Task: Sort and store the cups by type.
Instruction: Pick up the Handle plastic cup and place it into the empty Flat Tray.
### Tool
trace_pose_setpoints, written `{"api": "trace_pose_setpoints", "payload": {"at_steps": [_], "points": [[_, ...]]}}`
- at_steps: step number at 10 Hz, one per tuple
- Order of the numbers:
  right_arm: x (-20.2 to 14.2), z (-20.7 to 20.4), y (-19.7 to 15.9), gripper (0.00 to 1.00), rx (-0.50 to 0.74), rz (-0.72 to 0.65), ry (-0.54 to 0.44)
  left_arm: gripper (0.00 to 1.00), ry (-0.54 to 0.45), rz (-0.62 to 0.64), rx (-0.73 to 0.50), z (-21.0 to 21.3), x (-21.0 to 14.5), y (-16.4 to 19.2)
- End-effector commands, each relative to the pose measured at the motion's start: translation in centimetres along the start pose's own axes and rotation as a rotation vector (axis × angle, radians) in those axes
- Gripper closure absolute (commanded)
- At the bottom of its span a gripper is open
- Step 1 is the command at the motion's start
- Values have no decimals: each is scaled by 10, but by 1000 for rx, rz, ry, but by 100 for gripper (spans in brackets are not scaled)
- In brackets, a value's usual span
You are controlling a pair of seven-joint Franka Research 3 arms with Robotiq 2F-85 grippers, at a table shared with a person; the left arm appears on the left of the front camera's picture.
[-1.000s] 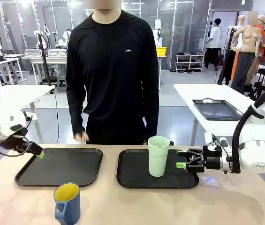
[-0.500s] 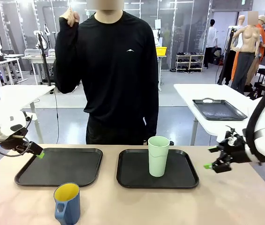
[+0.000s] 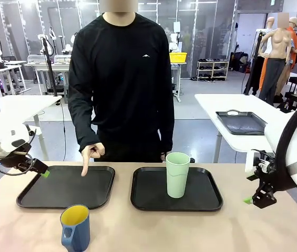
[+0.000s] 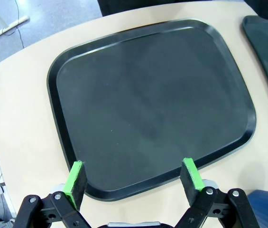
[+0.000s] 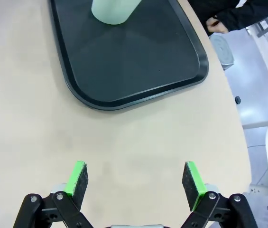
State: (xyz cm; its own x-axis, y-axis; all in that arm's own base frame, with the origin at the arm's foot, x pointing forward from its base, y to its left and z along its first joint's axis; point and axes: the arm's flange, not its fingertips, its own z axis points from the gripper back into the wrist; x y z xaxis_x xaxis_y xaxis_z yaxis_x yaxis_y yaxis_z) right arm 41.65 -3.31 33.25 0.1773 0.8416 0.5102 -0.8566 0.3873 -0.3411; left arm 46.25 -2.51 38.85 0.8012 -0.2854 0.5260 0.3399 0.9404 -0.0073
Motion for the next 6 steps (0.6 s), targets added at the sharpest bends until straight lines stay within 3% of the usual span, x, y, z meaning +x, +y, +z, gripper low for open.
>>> {"api": "trace_pose_setpoints", "payload": {"at_steps": [1,6], "points": [[7,33,13,0,39,-5,-6,0,-1,-2,2,1,1,1],[2,4,-3,0,25,20,-2,0,-1,-2,2,1,1,1]]}}
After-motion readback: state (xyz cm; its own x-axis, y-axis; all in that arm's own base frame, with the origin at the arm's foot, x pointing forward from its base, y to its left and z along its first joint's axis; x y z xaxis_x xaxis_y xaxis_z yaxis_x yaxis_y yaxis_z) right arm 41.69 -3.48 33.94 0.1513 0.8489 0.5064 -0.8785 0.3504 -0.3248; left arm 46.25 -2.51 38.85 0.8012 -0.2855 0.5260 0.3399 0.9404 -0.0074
